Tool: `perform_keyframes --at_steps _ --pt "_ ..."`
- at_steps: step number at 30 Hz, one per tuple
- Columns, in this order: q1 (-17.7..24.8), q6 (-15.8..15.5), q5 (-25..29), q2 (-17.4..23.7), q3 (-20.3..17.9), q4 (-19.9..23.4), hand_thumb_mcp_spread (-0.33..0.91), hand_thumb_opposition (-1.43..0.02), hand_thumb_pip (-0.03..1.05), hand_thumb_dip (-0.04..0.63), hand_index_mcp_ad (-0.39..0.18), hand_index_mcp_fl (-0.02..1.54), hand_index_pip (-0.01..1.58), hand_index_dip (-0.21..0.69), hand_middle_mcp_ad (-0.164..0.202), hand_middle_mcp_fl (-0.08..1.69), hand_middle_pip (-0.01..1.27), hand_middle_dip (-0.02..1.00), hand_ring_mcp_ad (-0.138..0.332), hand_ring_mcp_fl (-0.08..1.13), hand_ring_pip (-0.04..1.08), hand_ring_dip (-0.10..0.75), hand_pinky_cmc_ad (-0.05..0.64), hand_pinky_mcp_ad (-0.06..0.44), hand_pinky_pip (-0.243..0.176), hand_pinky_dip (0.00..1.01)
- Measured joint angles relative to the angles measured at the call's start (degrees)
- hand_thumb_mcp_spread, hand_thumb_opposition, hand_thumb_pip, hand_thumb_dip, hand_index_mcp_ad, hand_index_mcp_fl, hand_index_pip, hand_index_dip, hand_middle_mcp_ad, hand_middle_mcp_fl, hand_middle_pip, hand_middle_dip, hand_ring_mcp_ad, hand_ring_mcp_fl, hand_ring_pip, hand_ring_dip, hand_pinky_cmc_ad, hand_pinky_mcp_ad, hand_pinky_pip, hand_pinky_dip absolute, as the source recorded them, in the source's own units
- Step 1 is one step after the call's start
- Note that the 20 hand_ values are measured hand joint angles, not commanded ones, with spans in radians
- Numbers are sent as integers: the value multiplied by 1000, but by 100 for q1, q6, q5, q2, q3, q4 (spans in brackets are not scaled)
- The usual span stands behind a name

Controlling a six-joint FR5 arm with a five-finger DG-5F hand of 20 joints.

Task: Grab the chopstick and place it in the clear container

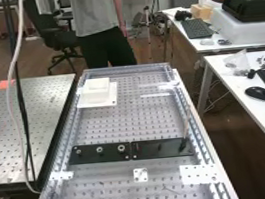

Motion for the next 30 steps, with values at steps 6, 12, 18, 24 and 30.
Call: perform_keyframes --at_steps 6,12,18,24,30 --pt "-21 119 4 -29 -111 92 96 -600 195 5 63 0 52 19 73 19 105 24 115 12 70 0 316 227 -94 187" --pt "-55 393 73 -82 -357 337 98 -600 195 5 63 0 52 19 73 19 105 24 113 12 73 0 325 234 -94 192" --pt "-162 954 95 -208 -734 970 105 -614 227 3 63 0 52 19 77 19 105 24 129 12 70 0 333 234 -96 199" --pt "-352 2027 102 -492 -1134 1823 166 -632 300 7 61 0 52 35 77 17 105 28 129 14 70 0 332 232 -106 215" --pt "-511 3244 450 -936 -1580 3008 220 -663 368 7 26 37 63 122 79 54 122 65 124 12 70 0 323 234 -115 227"
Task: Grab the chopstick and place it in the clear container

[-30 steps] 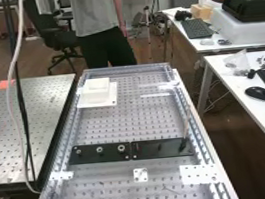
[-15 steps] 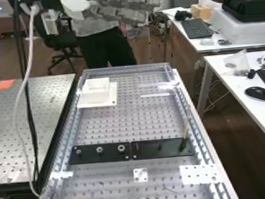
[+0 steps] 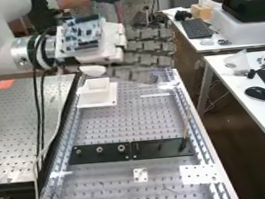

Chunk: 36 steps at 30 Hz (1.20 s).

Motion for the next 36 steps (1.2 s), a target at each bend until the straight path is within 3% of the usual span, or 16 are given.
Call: perform_keyframes --at_steps 2,4,7,10,15,19,22,27,36 --pt "-41 300 170 -151 -122 405 253 -663 433 7 24 89 65 143 77 93 122 93 119 14 70 0 319 234 -119 225" --pt "-89 652 391 -324 -245 836 253 -682 431 16 5 141 65 182 75 136 126 143 113 14 70 0 323 227 -119 225" --pt "-144 1010 744 -520 -333 1164 265 -695 447 59 -3 175 70 284 79 176 124 239 113 14 73 0 326 229 -122 227" --pt "-196 1352 1016 -731 -351 1361 267 -695 538 87 -17 223 66 347 79 236 126 318 113 14 73 0 326 232 -126 229" --pt "-242 1691 1231 -1002 -300 1482 265 -730 569 136 -37 222 66 368 79 298 115 429 115 14 73 2 326 232 -127 229" --pt "-255 2032 1363 -1214 -236 1590 304 -724 660 190 -47 222 70 379 79 340 119 499 117 12 77 21 326 232 -127 229" --pt "-252 2185 1489 -1350 -181 1708 321 -754 703 244 -54 227 117 375 79 361 117 543 106 16 87 56 325 232 -126 229" --pt "-216 2235 1713 -1514 -55 1804 351 -759 771 325 -56 291 433 314 75 412 122 574 101 89 87 119 319 232 -126 225" --pt "-191 2290 1830 -1819 293 1603 379 -803 777 354 -87 478 691 188 77 543 147 590 84 195 84 192 300 230 -124 183"
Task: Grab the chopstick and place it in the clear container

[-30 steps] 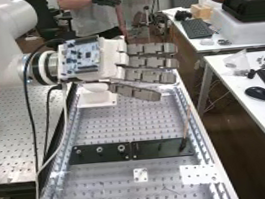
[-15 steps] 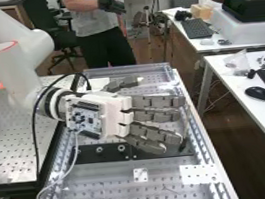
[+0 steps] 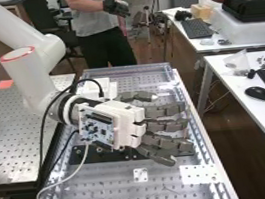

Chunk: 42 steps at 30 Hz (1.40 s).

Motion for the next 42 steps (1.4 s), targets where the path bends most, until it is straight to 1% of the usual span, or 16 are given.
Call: perform_keyframes --at_steps 2,5,8,9,10,12,15,16,17,20,23,26,32,36,40,42 --pt "0 64 -18 -61 69 -58 382 -817 771 354 -89 476 709 173 75 543 147 590 75 202 82 188 284 229 -126 180" --pt "-2 188 -65 -161 186 -142 379 -817 749 354 -89 478 709 164 77 560 147 588 75 199 82 199 284 229 -101 178" --pt "1 259 -124 -238 287 -245 400 -817 740 354 -93 478 709 164 70 576 148 588 65 281 87 215 283 229 -79 176" --pt "4 274 -146 -263 322 -281 394 -817 740 354 -93 471 696 164 63 572 152 588 68 297 87 220 269 232 -63 176" --pt "9 288 -166 -288 355 -324 398 -817 740 354 -93 478 691 164 63 567 145 592 68 314 84 234 272 232 -37 176" --pt "14 303 -190 -318 393 -362 414 -817 709 354 -93 471 646 164 66 560 141 607 65 377 87 302 269 229 -9 178" --pt "24 317 -243 -385 473 -420 407 -817 695 354 -93 473 586 164 66 557 126 607 70 442 91 351 262 230 12 180" --pt "28 319 -256 -402 497 -427 414 -833 695 354 -93 478 579 164 63 557 120 607 58 445 91 365 265 230 10 180" --pt "30 319 -263 -411 508 -431 414 -834 695 354 -94 473 564 164 66 552 117 607 51 459 87 382 264 232 23 178" --pt "37 311 -303 -449 567 -457 414 -834 686 354 -94 476 531 164 66 552 115 607 51 473 84 433 265 229 45 180" --pt "46 299 -266 -474 614 -501 414 -834 677 354 -113 471 503 166 66 562 108 607 51 487 82 466 253 229 42 180" --pt "45 272 -236 -499 652 -535 410 -834 677 354 -120 471 499 164 65 541 106 607 51 443 87 473 250 227 42 176" --pt "36 213 -192 -603 756 -622 412 -841 677 354 -124 475 532 168 65 539 110 623 51 295 77 466 250 227 45 176" --pt "43 274 -179 -692 814 -666 412 -840 677 354 -126 478 579 168 63 527 108 634 54 279 70 407 253 230 45 176" --pt "62 423 -150 -772 854 -661 414 -843 677 354 -134 494 627 168 59 506 115 637 51 243 75 400 250 230 45 176" --pt "72 480 -138 -813 883 -656 440 -840 677 354 -138 457 677 168 59 506 176 641 45 243 80 400 248 230 45 176"
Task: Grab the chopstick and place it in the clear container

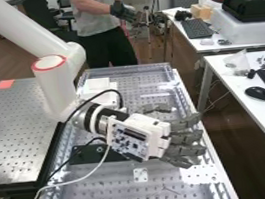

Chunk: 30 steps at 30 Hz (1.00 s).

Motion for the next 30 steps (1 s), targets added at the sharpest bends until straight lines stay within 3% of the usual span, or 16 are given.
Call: perform_keyframes --at_steps 12,19,21,30 --pt "44 196 -96 -175 198 -179 471 -843 661 353 -136 75 1000 173 49 480 328 688 37 265 80 401 250 229 33 176" --pt "72 266 26 -238 269 -229 518 -840 618 354 -136 56 1138 188 49 456 445 702 37 342 86 403 244 230 33 176" --pt "80 264 46 -250 299 -249 517 -840 606 354 -136 59 1189 188 49 471 480 705 9 377 80 405 248 230 33 176" --pt "113 154 -104 -292 411 -346 562 -838 576 356 -138 209 1285 188 44 513 557 735 5 410 87 461 251 229 33 178"
